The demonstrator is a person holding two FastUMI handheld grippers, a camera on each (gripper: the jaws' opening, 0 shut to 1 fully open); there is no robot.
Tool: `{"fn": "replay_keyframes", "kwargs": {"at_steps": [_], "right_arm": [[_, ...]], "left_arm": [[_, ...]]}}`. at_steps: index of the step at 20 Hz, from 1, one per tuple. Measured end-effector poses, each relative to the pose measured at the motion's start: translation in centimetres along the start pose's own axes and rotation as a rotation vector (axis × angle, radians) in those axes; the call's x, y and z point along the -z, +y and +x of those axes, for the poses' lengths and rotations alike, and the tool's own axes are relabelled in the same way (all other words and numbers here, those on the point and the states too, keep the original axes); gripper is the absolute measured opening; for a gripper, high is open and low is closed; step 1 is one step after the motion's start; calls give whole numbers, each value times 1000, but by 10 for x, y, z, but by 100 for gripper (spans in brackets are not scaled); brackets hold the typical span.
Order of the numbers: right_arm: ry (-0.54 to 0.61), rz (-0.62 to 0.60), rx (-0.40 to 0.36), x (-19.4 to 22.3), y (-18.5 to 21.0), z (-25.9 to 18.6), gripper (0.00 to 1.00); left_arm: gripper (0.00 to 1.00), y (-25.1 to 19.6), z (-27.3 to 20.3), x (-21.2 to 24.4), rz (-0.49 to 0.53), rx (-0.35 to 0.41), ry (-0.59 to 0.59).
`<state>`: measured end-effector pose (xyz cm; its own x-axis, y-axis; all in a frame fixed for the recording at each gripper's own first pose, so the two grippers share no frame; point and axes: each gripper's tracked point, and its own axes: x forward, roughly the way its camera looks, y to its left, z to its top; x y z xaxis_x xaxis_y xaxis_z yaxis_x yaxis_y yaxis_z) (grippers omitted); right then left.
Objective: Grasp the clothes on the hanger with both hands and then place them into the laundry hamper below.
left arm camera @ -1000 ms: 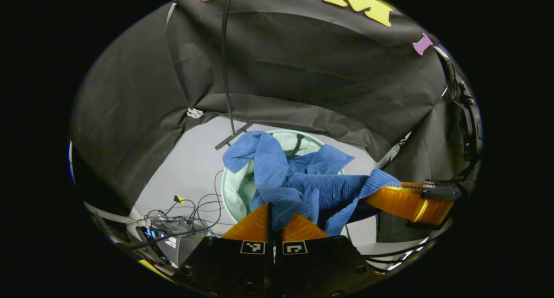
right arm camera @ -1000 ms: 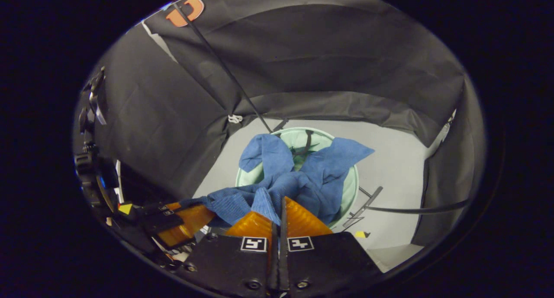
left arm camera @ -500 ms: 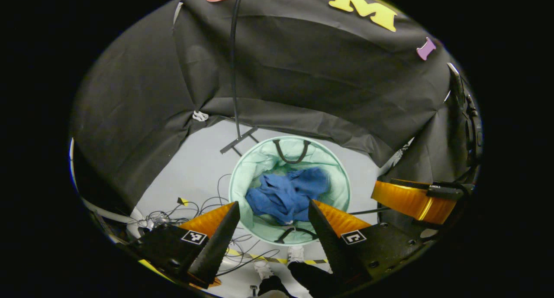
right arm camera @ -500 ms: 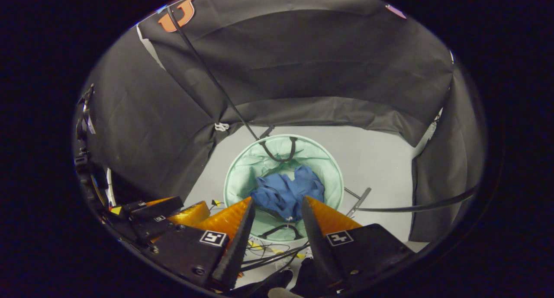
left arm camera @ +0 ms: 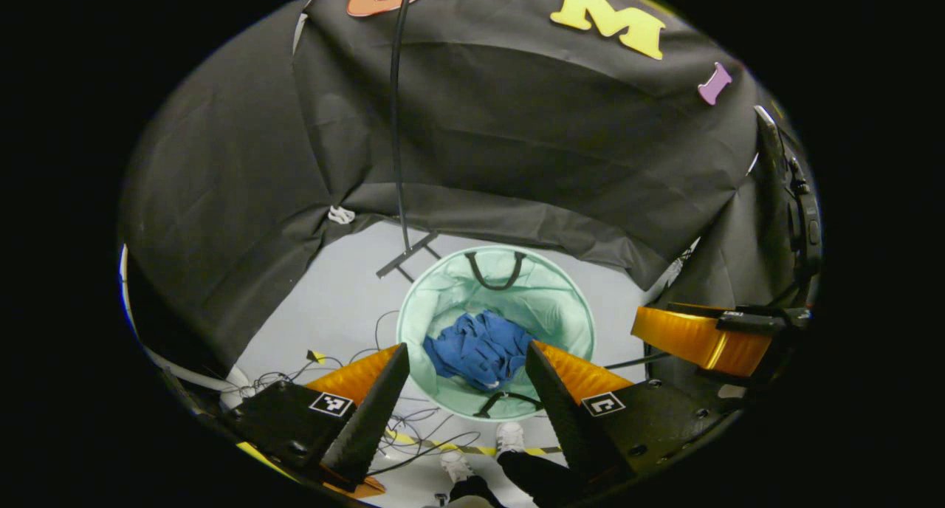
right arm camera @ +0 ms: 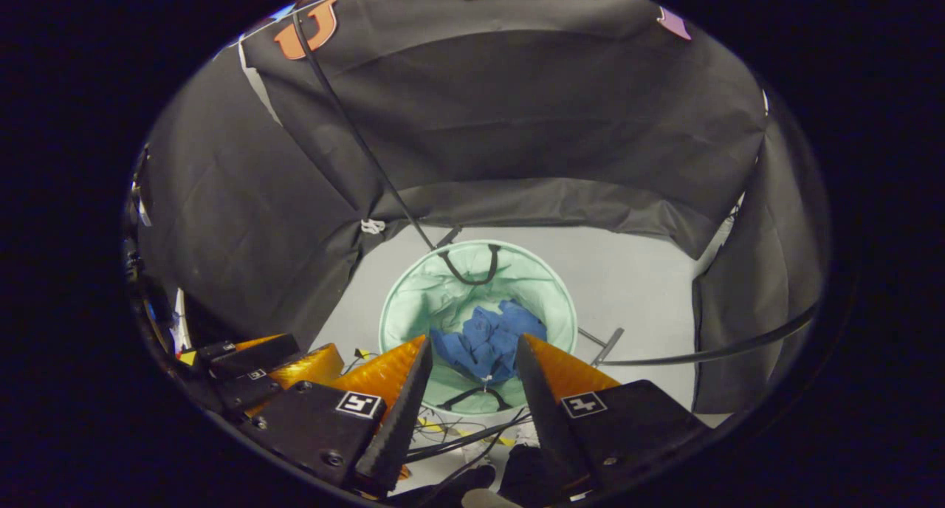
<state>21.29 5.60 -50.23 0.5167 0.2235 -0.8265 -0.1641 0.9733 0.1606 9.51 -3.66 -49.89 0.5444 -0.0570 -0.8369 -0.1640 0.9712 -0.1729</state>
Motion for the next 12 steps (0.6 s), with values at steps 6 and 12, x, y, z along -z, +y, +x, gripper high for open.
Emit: {"fn": "replay_keyframes", "kwargs": {"at_steps": [6, 12], "right_arm": [[-232, -29, 39, -53, 6, -79, 76], [-456, -18, 57, -86, 23, -183, 87]], "left_arm": [[97, 2, -55, -46, 47, 21, -160], [96, -3, -140, -92, 78, 79, -353]]}}
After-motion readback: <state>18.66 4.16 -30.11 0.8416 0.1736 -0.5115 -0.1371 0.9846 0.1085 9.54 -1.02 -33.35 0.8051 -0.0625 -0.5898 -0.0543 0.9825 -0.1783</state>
